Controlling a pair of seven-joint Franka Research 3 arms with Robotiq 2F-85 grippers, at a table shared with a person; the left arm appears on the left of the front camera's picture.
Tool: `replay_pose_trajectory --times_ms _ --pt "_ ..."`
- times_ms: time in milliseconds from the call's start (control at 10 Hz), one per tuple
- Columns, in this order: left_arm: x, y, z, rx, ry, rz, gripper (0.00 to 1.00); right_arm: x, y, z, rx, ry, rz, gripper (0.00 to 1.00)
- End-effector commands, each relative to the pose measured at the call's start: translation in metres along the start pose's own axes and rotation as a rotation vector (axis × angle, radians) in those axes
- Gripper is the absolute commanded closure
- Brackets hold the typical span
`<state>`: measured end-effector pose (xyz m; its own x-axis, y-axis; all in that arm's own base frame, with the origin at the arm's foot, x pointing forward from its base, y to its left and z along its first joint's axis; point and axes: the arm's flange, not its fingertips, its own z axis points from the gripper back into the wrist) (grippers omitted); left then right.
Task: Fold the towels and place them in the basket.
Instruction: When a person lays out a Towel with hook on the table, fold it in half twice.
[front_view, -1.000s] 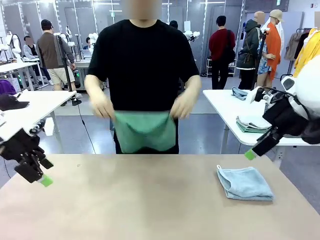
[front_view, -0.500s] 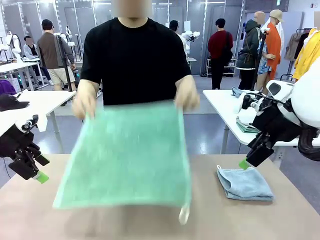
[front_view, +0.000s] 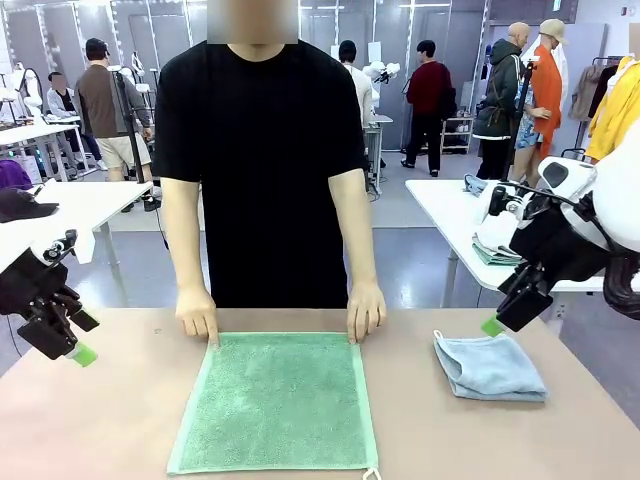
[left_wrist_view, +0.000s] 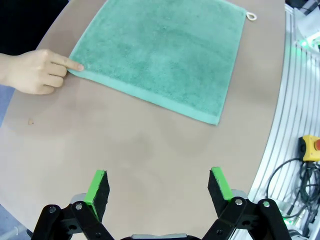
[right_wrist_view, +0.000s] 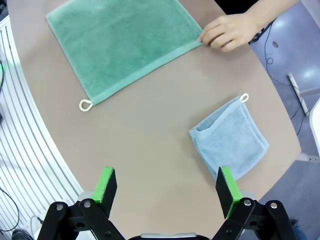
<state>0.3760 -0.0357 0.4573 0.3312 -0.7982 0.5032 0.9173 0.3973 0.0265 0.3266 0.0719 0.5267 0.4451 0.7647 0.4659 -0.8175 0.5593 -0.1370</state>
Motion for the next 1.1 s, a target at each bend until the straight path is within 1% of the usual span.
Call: replay_pose_trajectory --times_ms 0,900,1000 --pt "0.001 0.000 0.000 0.000 0.002 0.002 0.00 0.000 0.001 0.001 -0.001 0.005 -0.005 0.00" --pt "0.000 0.000 0.000 0.000 0.000 0.000 0.00 0.000 0.000 0.000 0.001 0.000 0.003 0.00" --pt "0.002 -0.010 0.003 0.010 0.055 -0.118 0.00 0.006 0.011 0.008 0.092 -0.068 0.079 0.00"
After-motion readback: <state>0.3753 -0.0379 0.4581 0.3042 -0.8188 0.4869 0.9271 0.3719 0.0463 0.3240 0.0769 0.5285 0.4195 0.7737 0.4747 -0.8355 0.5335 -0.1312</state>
